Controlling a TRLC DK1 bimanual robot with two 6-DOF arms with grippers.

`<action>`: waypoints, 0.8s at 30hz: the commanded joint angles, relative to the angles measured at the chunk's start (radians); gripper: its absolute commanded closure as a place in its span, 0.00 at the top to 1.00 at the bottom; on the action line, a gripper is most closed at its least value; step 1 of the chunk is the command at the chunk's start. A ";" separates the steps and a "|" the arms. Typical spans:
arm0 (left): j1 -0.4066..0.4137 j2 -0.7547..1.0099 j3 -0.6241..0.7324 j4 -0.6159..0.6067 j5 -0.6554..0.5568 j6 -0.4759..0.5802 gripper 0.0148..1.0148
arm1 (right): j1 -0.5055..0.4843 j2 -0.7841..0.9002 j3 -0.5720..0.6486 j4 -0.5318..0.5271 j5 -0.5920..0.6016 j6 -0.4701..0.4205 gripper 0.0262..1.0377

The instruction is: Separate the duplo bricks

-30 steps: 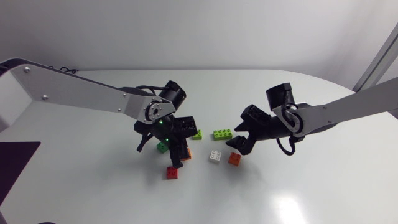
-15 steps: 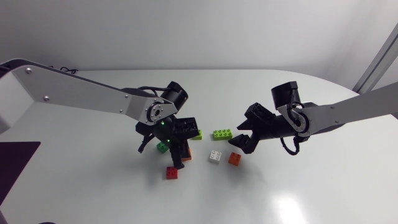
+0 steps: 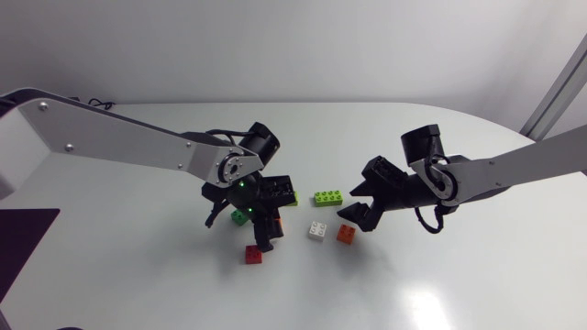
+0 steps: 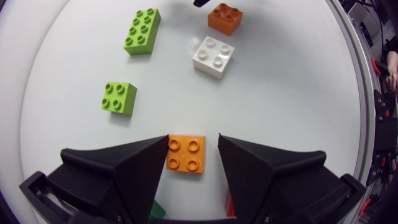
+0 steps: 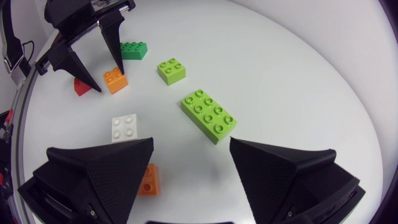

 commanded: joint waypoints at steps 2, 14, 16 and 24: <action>0.000 0.029 -0.052 -0.014 -0.014 -0.020 0.58 | -0.005 -0.016 -0.031 0.010 -0.009 -0.014 0.86; 0.001 -0.005 -0.086 -0.009 -0.025 -0.013 0.58 | -0.005 -0.022 -0.048 0.020 -0.010 -0.011 0.86; 0.001 -0.005 -0.089 -0.009 -0.026 -0.011 0.58 | -0.003 -0.022 -0.049 0.020 -0.010 -0.010 0.86; 0.009 -0.026 -0.101 -0.017 -0.031 0.018 0.45 | -0.005 -0.028 -0.056 0.020 -0.015 -0.010 0.86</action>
